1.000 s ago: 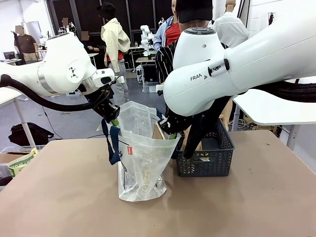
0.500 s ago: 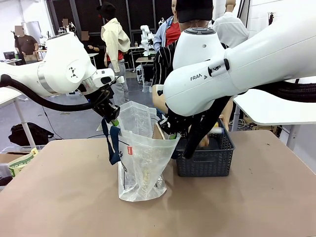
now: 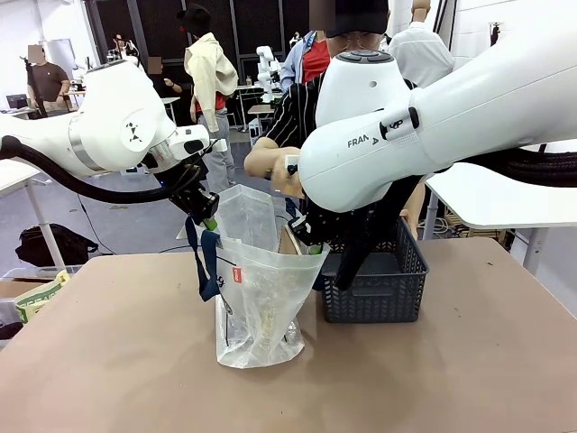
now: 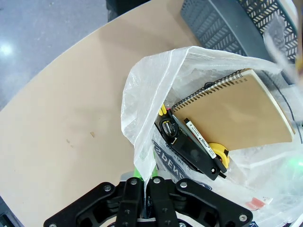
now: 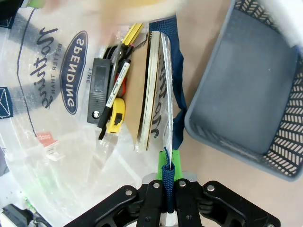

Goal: Transfer purchased items from the store into the shopping bag.
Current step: Move the Reusable shopping bag to the right side of the table.

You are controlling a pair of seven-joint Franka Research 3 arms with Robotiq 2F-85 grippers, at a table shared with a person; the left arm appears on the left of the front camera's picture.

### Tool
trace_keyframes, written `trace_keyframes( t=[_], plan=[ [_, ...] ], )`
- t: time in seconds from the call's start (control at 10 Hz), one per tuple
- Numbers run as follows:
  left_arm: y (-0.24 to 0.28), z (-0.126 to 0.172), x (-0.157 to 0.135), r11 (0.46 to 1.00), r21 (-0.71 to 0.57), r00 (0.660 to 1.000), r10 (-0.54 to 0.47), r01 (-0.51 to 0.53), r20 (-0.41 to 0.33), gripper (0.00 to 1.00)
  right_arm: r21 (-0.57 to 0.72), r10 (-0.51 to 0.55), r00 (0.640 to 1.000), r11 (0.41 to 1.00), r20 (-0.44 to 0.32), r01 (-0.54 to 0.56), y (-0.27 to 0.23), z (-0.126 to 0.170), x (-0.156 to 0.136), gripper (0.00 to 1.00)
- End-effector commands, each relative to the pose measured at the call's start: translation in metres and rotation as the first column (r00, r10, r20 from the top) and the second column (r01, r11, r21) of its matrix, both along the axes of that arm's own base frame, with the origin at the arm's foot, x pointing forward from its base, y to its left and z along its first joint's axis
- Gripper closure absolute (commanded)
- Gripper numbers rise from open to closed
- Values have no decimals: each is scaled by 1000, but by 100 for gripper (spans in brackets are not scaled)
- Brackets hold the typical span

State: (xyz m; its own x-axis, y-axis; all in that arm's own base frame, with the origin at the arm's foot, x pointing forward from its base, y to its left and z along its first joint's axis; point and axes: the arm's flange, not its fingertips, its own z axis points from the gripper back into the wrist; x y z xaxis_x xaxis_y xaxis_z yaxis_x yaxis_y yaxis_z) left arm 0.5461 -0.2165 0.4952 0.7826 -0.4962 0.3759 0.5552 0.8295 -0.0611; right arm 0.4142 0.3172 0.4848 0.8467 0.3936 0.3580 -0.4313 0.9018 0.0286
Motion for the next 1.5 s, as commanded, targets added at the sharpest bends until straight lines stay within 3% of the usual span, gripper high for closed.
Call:
trace_keyframes(
  t=[0.0, 1.4],
  plan=[
    [2, 0, -1, 1000, -1, 1000, 5, -5, 10, 100, 20, 11, 1000, 1000, 5, -12, 0, 1, 2, 100],
    [0, 0, 0, 1000, 0, 1000, 0, 0, 0, 100, 0, 0, 1000, 1000, 0, 0, 0, 0, 0, 100]
  ],
)
